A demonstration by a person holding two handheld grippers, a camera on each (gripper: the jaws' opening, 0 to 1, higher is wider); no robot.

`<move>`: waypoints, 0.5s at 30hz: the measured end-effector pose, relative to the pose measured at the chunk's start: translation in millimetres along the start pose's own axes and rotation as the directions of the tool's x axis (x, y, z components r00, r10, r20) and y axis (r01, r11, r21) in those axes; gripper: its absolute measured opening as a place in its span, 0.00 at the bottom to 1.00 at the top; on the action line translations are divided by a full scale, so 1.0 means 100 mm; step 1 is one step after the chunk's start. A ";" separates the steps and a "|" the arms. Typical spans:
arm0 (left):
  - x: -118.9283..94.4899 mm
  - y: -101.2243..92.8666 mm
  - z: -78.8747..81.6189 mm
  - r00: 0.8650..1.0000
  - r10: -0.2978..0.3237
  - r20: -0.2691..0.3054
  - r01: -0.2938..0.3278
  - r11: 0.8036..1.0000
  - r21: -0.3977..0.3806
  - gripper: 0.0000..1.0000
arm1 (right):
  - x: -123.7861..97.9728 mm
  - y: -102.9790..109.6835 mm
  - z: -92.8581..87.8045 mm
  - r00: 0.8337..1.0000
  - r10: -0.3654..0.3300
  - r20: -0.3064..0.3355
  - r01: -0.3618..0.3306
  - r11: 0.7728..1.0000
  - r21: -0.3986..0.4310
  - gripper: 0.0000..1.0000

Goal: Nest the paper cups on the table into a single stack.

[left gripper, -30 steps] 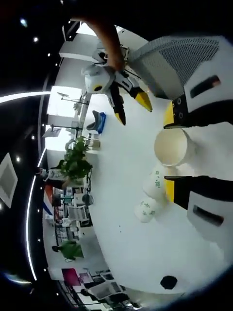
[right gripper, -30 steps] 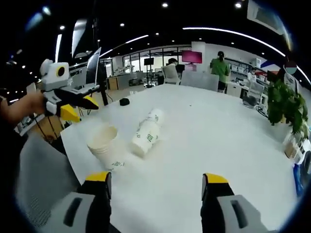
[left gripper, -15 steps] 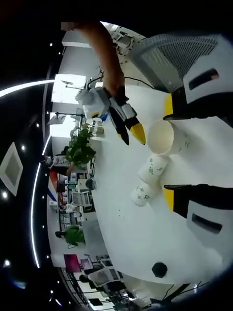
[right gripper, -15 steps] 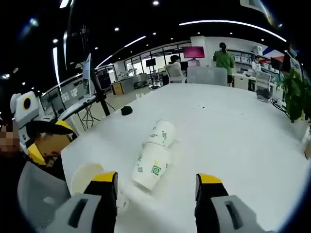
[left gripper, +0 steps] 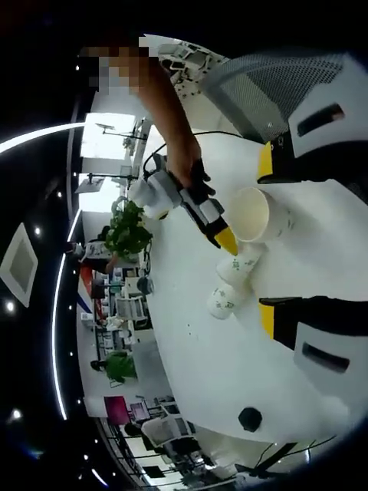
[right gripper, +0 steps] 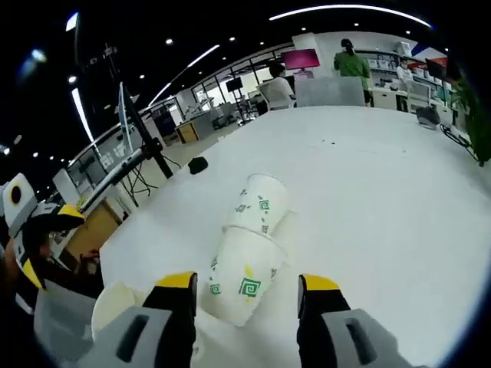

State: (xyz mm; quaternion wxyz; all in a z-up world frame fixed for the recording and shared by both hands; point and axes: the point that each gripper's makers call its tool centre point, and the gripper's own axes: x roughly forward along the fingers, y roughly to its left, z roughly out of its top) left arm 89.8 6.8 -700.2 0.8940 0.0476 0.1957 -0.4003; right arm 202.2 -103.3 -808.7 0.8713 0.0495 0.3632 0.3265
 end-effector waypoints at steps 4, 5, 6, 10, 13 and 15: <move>-0.02 0.04 0.00 0.999 0.035 0.013 -0.035 0.999 -0.007 0.65 | 0.09 -0.01 -0.02 0.999 0.003 -0.038 -0.003 1.000 0.018 0.48; -0.03 0.05 -0.01 0.999 0.041 0.012 -0.041 0.999 -0.009 0.66 | 0.10 -0.01 -0.02 0.999 0.002 -0.038 -0.001 1.000 0.028 0.48; -0.04 0.05 -0.01 0.999 0.043 0.011 -0.043 0.999 -0.009 0.66 | 0.14 -0.04 -0.02 0.999 -0.007 -0.042 0.009 1.000 0.026 0.48; -0.06 0.07 -0.05 0.999 0.049 0.006 -0.049 0.999 -0.013 0.66 | 0.19 -0.11 -0.02 0.998 -0.042 -0.047 0.041 0.999 -0.014 0.47; -0.07 0.10 -0.07 0.998 0.061 0.001 -0.061 0.998 -0.012 0.68 | 0.21 -0.09 -0.05 0.997 -0.042 -0.060 0.041 0.999 -0.009 0.45; -0.08 0.12 -0.08 0.998 0.066 -0.004 -0.066 0.998 -0.006 0.70 | 0.18 -0.09 -0.07 0.996 -0.054 -0.066 0.053 0.998 -0.018 0.41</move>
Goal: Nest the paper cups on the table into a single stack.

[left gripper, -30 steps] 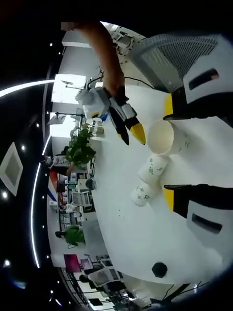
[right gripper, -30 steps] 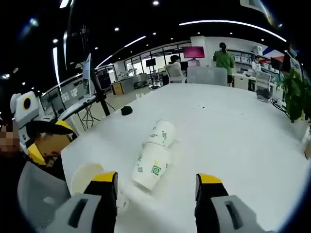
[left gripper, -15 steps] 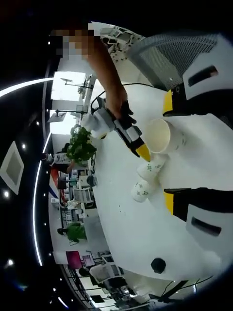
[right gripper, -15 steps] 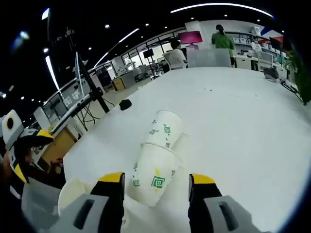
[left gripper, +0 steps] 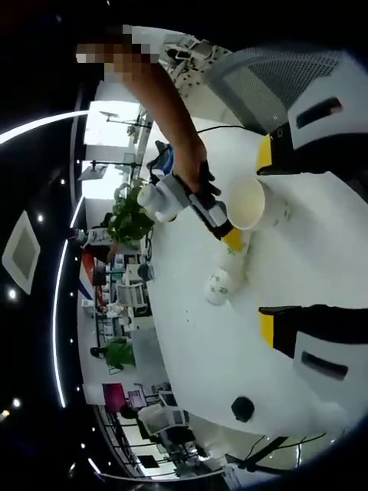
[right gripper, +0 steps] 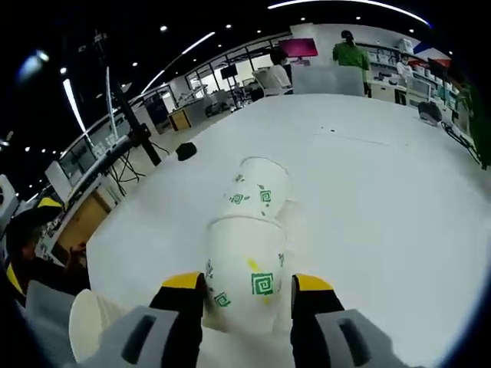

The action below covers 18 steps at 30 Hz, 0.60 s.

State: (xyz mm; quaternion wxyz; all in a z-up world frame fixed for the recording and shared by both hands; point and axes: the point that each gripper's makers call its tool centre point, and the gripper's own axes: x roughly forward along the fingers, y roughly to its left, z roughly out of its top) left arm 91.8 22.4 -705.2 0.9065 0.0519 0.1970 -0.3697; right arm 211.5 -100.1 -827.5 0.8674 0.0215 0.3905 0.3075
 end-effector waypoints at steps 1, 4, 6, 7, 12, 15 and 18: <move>0.00 0.01 0.00 1.000 0.000 -0.001 0.000 1.000 0.001 0.69 | 0.01 -0.02 0.00 1.000 -0.004 -0.005 0.004 1.000 -0.004 0.39; 0.01 0.02 0.01 1.000 -0.006 -0.004 0.006 1.000 0.001 0.68 | 0.02 -0.05 -0.03 1.000 -0.016 -0.014 0.016 1.000 -0.017 0.38; 0.02 0.02 0.01 1.000 -0.006 -0.005 0.006 1.000 0.002 0.68 | 0.01 -0.06 -0.04 1.000 -0.019 -0.014 0.019 1.000 -0.014 0.38; 0.03 0.03 0.01 1.000 -0.006 -0.006 0.006 1.000 0.001 0.68 | -0.01 -0.05 -0.05 1.000 -0.019 -0.015 0.019 1.000 -0.015 0.37; 0.04 0.06 0.05 1.000 -0.005 -0.001 0.005 1.000 -0.016 0.65 | -0.08 -0.03 -0.08 1.000 -0.016 -0.010 0.016 1.000 -0.020 0.37; 0.05 0.07 0.08 1.000 -0.004 0.007 0.004 1.000 -0.031 0.63 | -0.16 0.01 -0.06 1.000 -0.008 0.008 0.008 1.000 -0.008 0.37; 0.05 0.08 0.09 1.000 -0.002 0.005 0.002 0.999 -0.038 0.61 | -0.16 0.03 -0.06 1.000 0.003 0.020 -0.002 1.000 -0.010 0.37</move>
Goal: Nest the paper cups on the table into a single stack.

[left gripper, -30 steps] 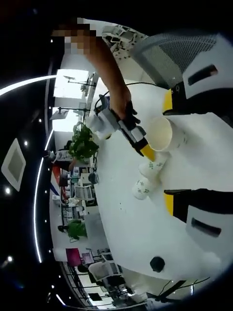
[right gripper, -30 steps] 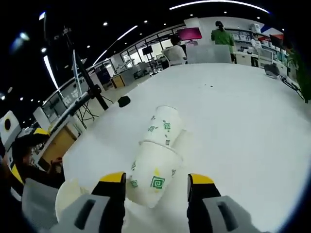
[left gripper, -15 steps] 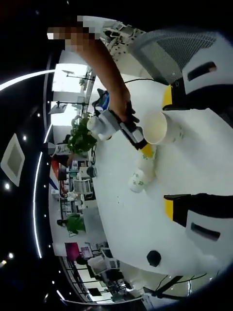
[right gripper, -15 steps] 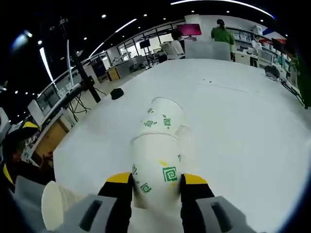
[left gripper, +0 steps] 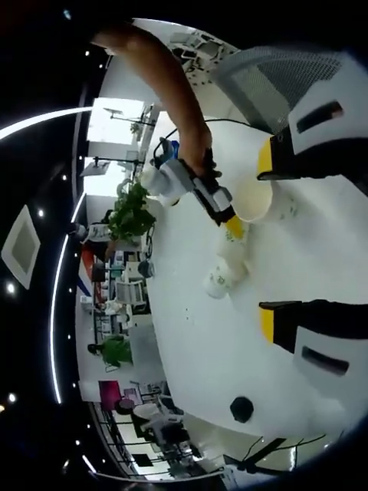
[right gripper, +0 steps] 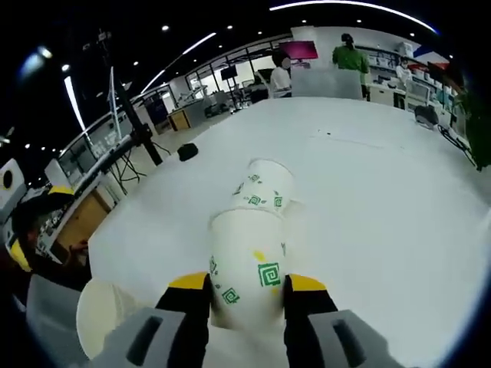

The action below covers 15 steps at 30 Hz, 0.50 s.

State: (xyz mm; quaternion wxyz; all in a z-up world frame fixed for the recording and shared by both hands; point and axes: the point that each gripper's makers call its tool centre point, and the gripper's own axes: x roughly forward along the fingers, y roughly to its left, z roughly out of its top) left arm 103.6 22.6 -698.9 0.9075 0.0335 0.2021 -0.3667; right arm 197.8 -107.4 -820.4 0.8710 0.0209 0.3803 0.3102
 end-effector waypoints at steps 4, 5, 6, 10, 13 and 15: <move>0.00 0.01 0.03 1.000 -0.005 0.000 0.005 1.000 -0.022 0.57 | -0.10 0.04 0.07 0.999 0.013 0.033 -0.013 1.000 0.002 0.37; 0.00 0.01 0.04 1.000 -0.004 0.003 0.004 1.000 -0.024 0.56 | -0.12 0.04 0.09 0.999 0.015 0.039 -0.015 1.000 0.003 0.36; 0.00 0.01 0.06 1.000 -0.003 0.006 0.004 1.000 -0.026 0.56 | -0.15 0.05 0.12 0.999 0.018 0.051 -0.019 1.000 0.006 0.36; 0.00 0.03 0.13 1.000 -0.014 0.018 0.014 0.999 -0.035 0.52 | -0.28 0.10 0.25 0.993 0.029 0.111 -0.030 0.999 0.012 0.36; 0.00 0.01 0.20 0.999 -0.038 0.028 0.039 0.998 -0.039 0.46 | -0.39 0.15 0.35 0.987 0.045 0.152 -0.045 0.999 -0.005 0.36; 0.01 -0.01 0.24 0.998 -0.052 0.034 0.053 0.998 -0.043 0.43 | -0.50 0.24 0.42 0.980 0.071 0.184 -0.067 0.997 -0.026 0.36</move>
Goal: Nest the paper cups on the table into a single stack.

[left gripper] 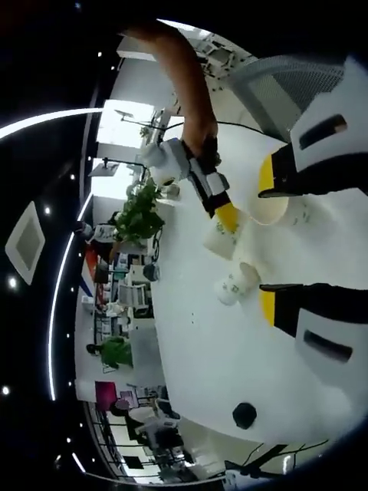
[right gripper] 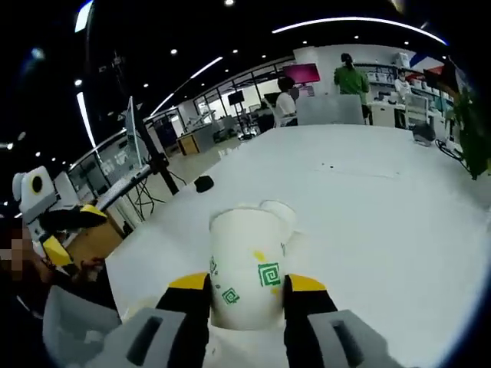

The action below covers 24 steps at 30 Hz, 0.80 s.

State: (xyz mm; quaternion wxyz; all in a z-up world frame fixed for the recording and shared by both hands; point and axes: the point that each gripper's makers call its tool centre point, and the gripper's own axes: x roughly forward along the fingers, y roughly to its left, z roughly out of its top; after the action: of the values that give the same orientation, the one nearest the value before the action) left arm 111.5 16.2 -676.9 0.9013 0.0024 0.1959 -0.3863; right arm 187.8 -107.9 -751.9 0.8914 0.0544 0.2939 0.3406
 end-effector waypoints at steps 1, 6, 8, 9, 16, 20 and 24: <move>0.01 -0.01 0.03 1.000 -0.009 0.007 0.009 1.000 -0.001 0.43 | -0.03 0.02 0.02 1.000 0.006 0.009 -0.006 1.000 -0.007 0.36; 0.02 -0.05 0.16 0.999 -0.037 0.018 0.037 0.999 0.015 0.41 | -0.21 0.23 0.12 0.997 0.047 0.054 -0.042 0.995 -0.093 0.36; 0.02 -0.06 0.19 0.999 -0.052 0.017 0.051 0.998 0.023 0.39 | -0.26 0.30 0.13 0.996 0.057 0.069 -0.050 0.993 -0.108 0.36; 0.03 -0.08 0.20 0.998 -0.064 0.011 0.063 0.997 0.032 0.38 | -0.29 0.35 0.12 0.996 0.068 0.065 -0.059 0.990 -0.131 0.36; 0.07 -0.16 0.23 0.990 -0.134 -0.034 0.136 0.988 0.079 0.33 | -0.41 0.53 0.07 0.994 0.090 0.057 -0.074 0.970 -0.232 0.36; 0.07 -0.21 0.27 0.986 -0.164 -0.044 0.168 0.981 0.101 0.33 | -0.45 0.64 0.09 0.992 0.105 0.073 -0.083 0.964 -0.253 0.36; 0.04 -0.27 0.37 0.977 -0.212 -0.034 0.215 0.971 0.108 0.31 | -0.49 0.73 0.12 0.989 0.118 0.090 -0.087 0.953 -0.291 0.36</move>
State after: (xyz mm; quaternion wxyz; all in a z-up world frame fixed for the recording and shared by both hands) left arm 108.3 -11.4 -640.7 0.8507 0.0358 0.1832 -0.4913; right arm 123.4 -82.0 -696.1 0.8853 -0.0418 0.1906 0.4221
